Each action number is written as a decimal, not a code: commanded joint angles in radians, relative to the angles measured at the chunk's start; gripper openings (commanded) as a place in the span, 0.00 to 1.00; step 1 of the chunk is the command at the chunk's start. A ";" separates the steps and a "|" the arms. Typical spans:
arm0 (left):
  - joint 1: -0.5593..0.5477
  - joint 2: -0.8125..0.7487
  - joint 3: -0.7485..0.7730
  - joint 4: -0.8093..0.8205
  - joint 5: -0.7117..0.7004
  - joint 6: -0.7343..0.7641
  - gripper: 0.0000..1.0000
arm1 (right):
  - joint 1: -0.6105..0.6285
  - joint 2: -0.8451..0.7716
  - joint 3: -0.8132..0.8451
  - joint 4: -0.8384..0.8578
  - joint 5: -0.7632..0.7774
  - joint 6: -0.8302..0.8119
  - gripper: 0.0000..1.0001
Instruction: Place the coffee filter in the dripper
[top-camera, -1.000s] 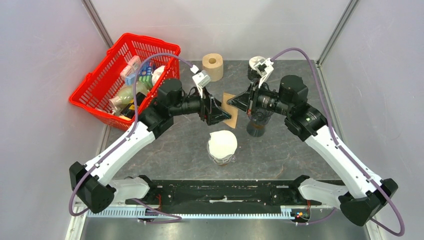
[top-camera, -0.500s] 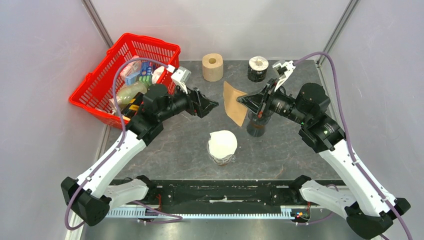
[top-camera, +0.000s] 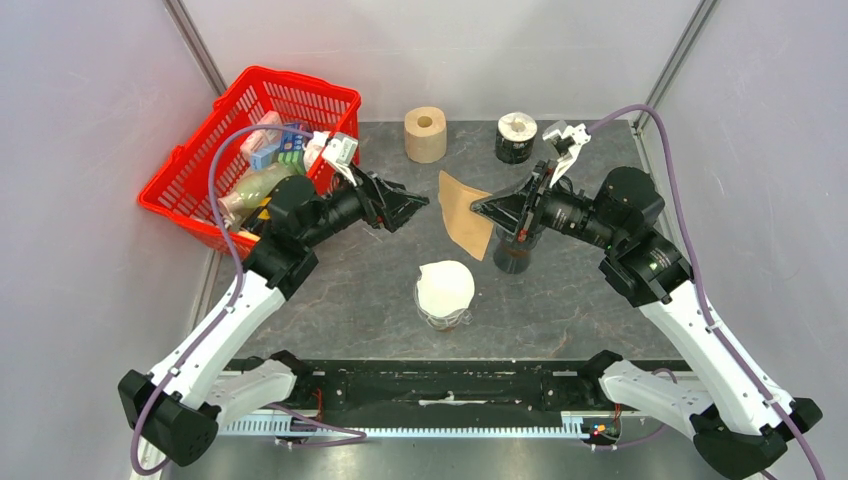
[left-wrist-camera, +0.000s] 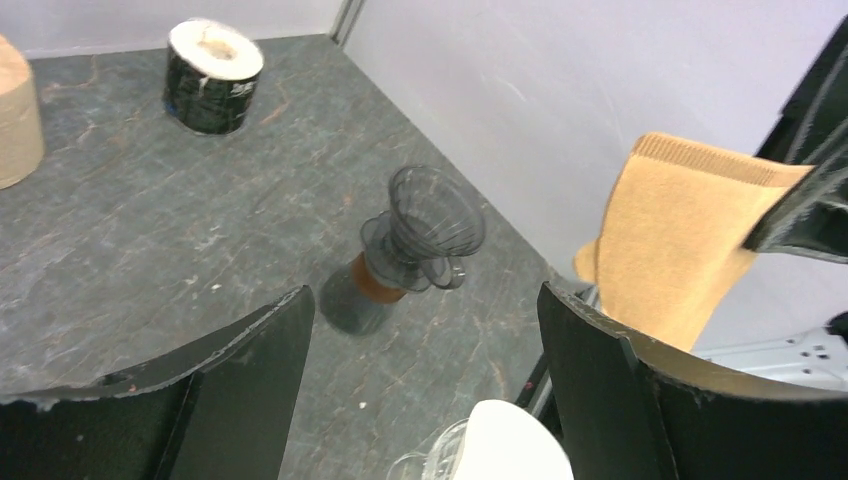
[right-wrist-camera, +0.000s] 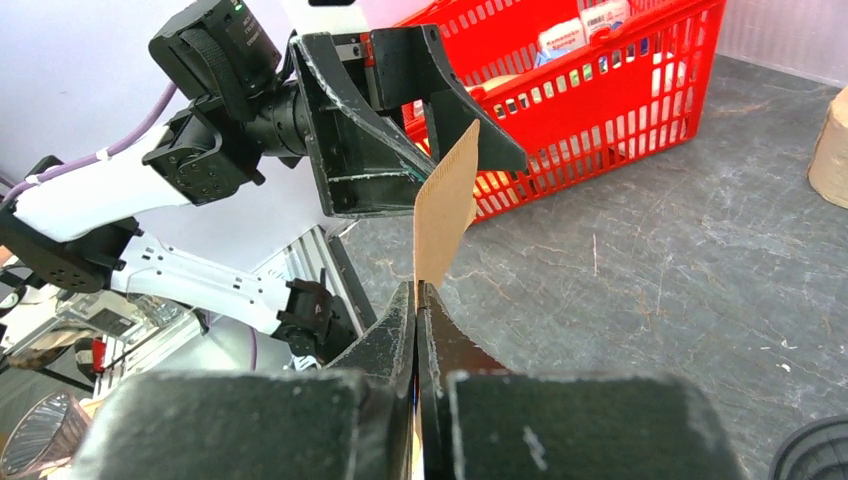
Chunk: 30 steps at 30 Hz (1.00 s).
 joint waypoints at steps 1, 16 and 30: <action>0.007 -0.007 -0.013 0.166 0.114 -0.116 0.89 | 0.000 -0.008 0.000 0.057 -0.056 -0.002 0.00; 0.010 0.032 -0.019 0.222 0.173 -0.127 0.84 | 0.000 -0.006 -0.006 0.091 -0.102 0.016 0.00; 0.009 0.037 -0.012 0.219 0.176 -0.136 0.82 | 0.000 -0.003 -0.004 0.097 -0.126 0.034 0.00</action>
